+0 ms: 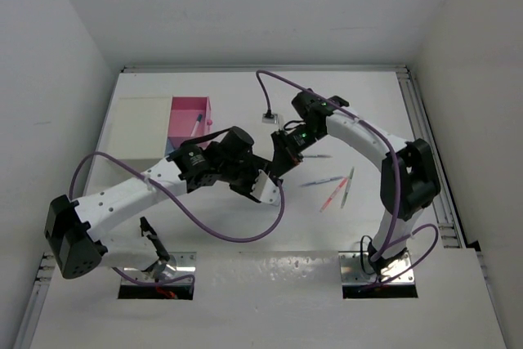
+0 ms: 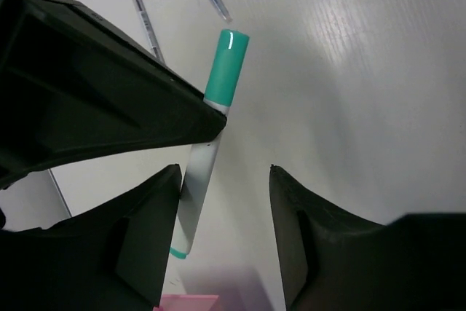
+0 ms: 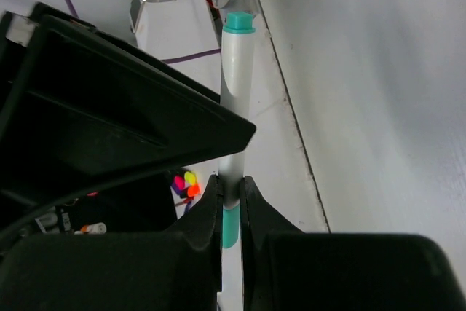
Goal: Sort the stationery into containers
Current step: Place the pen in the storage box.
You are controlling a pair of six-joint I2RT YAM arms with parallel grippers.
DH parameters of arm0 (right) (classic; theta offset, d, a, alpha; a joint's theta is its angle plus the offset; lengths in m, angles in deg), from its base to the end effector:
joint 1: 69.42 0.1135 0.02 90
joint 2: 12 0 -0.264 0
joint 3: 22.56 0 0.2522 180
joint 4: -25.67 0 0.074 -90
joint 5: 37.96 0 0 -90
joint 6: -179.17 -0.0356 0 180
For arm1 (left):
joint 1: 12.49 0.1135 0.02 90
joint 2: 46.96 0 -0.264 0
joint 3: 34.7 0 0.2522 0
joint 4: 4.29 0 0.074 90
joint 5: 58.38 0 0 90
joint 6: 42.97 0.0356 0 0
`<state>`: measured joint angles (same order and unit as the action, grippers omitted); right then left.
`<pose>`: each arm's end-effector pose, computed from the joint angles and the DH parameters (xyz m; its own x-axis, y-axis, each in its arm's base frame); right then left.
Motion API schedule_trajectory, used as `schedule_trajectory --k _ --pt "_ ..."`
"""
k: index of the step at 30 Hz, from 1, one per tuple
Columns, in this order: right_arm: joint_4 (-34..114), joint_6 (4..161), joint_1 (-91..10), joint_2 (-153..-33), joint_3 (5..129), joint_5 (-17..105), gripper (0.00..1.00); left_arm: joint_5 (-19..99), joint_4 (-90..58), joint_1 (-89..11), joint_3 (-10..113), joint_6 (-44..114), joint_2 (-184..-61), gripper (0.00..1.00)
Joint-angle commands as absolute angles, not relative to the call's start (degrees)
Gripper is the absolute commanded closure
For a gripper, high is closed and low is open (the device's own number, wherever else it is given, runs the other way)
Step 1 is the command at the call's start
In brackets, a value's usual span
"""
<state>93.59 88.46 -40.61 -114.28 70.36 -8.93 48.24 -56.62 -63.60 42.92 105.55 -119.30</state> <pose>0.2874 0.1936 0.2414 -0.8596 -0.4659 -0.2096 -0.3919 0.3382 0.8556 0.1583 -0.2124 0.3091 0.5004 0.6812 -0.5343 0.8453 -0.2509 0.4718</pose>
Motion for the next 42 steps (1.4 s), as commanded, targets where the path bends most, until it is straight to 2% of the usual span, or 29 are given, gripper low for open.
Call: schedule_trajectory --k 1,2,3,5,7,8,11,15,20,24,28,34,42 --pt "92.9 86.6 -39.7 -114.0 73.2 -12.8 1.0 47.6 -54.5 -64.8 42.2 106.1 -119.2 0.43" --pt "92.9 86.6 -39.7 -114.0 73.2 -12.9 1.0 47.5 -54.3 -64.8 42.3 105.8 -119.2 0.43" --pt "92.7 86.4 -39.6 -114.0 73.3 -13.2 1.0 47.1 -53.9 -65.0 42.4 104.7 -119.2 0.58" --pt "92.6 86.1 -39.9 -113.9 73.9 -13.2 0.97 46.4 -52.9 -65.0 42.4 103.2 -119.1 0.73" --pt "92.3 85.7 -40.9 -113.5 74.5 -13.2 0.82 44.8 -52.1 -65.0 42.1 100.4 -118.7 0.82" --pt "92.1 85.5 -41.6 -113.5 75.6 -13.2 0.65 44.5 -51.7 -64.5 41.9 99.3 -118.4 0.88" --pt "91.2 83.7 -46.4 -113.2 79.1 -12.3 0.55 44.4 -51.5 -62.3 41.2 93.4 -116.8 0.99" --pt "84.4 77.3 -58.2 -112.6 81.6 -10.6 0.53 43.3 -52.1 -58.4 40.3 81.5 -114.0 1.0" --pt "80.6 76.1 -68.1 -108.6 75.7 -7.1 0.53 38.6 -54.6 -45.9 43.7 61.8 -115.5 1.0" --pt "80.4 78.8 -71.6 -106.0 69.0 -3.5 0.53 39.1 -58.4 -33.3 48.7 52.6 -120.5 1.0" --pt "77.9 78.8 -72.8 -103.9 62.9 0.5 0.54 38.6 -59.5 -25.6 57.2 43.4 -127.0 1.0" --pt "73.5 77.0 -73.3 -101.0 56.6 1.4 0.55 36.7 -62.6 -20.3 69.0 38.1 -138.8 1.0" --pt "72.5 77.3 -74.5 -99.8 53.6 1.9 0.55 37.2 -61.7 -18.2 68.5 34.3 -142.3 1.0"
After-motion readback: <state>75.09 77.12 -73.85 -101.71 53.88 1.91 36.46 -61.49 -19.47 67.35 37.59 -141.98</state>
